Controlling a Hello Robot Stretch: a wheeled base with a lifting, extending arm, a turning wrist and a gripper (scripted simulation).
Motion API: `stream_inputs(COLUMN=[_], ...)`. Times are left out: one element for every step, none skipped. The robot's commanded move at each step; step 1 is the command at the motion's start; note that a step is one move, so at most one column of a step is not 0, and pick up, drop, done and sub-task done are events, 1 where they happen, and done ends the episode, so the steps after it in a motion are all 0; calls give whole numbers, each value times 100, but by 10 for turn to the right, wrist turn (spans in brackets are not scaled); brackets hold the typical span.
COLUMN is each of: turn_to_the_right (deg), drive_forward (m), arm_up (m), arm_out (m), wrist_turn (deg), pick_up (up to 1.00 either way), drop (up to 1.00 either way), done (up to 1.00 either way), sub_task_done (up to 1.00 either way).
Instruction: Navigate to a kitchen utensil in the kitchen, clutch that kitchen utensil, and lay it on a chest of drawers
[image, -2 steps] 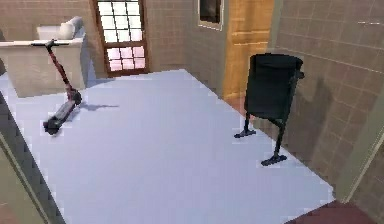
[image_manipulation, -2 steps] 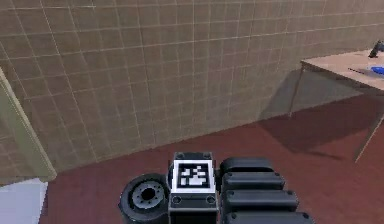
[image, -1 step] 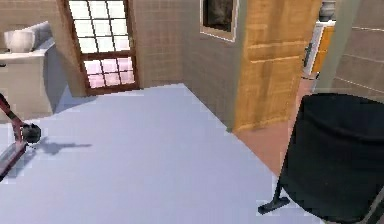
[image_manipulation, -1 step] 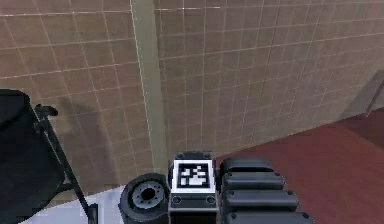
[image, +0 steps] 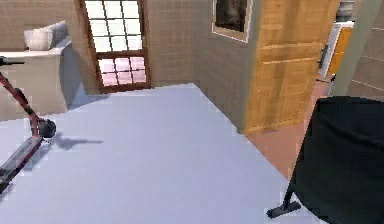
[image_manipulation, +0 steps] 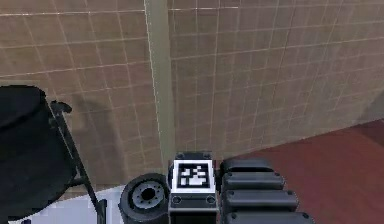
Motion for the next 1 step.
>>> stream_inputs(turn_to_the_right=[0], drive_forward=[95], arm_up=[0], arm_out=[0], wrist_turn=[0], pick_up=[0], drop=[0], done=[0], sub_task_done=[0])
